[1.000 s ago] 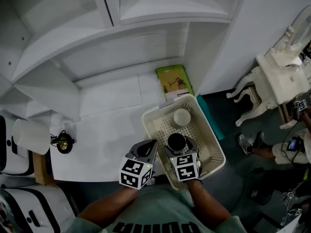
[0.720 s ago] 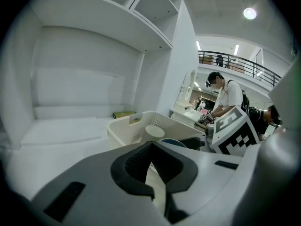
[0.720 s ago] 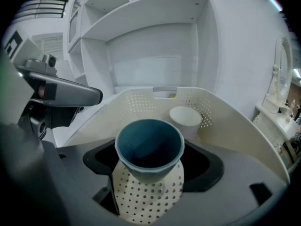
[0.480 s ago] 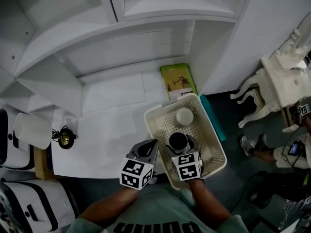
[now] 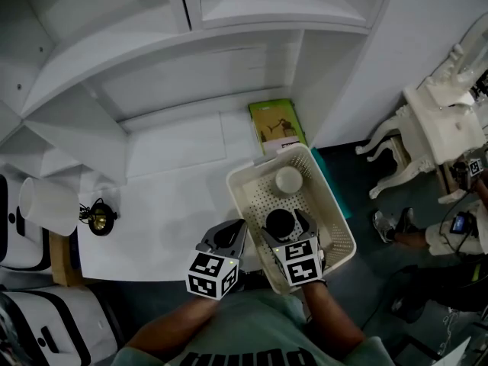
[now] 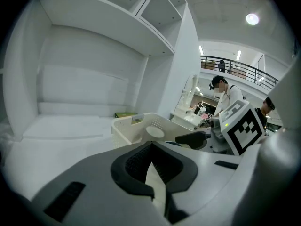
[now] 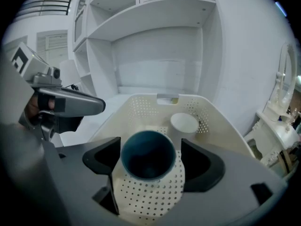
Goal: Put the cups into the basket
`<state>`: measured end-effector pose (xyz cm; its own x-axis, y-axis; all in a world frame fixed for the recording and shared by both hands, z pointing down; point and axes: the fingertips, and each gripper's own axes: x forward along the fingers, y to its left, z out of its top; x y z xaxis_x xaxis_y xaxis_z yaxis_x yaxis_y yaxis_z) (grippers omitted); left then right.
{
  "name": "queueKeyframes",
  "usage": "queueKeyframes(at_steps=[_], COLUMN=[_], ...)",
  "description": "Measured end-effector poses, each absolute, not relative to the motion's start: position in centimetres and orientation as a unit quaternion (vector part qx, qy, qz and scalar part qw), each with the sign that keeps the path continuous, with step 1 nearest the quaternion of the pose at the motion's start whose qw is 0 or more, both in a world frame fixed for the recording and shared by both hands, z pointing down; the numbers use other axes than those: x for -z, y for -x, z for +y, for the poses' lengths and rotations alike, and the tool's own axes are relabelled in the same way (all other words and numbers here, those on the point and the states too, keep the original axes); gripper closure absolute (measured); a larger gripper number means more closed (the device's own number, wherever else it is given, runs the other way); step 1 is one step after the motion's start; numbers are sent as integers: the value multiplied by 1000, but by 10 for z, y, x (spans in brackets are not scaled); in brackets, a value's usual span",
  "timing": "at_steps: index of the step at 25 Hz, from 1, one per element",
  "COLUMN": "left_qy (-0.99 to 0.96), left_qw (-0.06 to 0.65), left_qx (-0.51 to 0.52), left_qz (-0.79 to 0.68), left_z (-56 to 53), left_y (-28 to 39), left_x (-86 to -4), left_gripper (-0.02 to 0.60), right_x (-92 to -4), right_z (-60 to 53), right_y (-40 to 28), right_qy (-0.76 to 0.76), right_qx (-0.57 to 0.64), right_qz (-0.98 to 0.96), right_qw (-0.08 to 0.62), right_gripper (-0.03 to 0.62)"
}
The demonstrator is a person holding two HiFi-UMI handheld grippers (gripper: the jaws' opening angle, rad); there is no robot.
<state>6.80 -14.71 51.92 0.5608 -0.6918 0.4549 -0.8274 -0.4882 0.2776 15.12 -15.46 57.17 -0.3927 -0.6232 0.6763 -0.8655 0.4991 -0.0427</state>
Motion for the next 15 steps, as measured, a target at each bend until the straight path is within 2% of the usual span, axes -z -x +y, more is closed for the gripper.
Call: queueKeyframes(at_steps=[15], left_qy=[-881], left_qw=[183], left_qx=[-129], left_qz=[-417], left_z=[-121], left_y=[-49], left_x=[-474], left_gripper=[575], right_x=[-486], right_z=[-122], right_y=[-128], right_qy=[-522], right_qx=[-150], right_qz=[-810], right_qw=[219], right_gripper=[227])
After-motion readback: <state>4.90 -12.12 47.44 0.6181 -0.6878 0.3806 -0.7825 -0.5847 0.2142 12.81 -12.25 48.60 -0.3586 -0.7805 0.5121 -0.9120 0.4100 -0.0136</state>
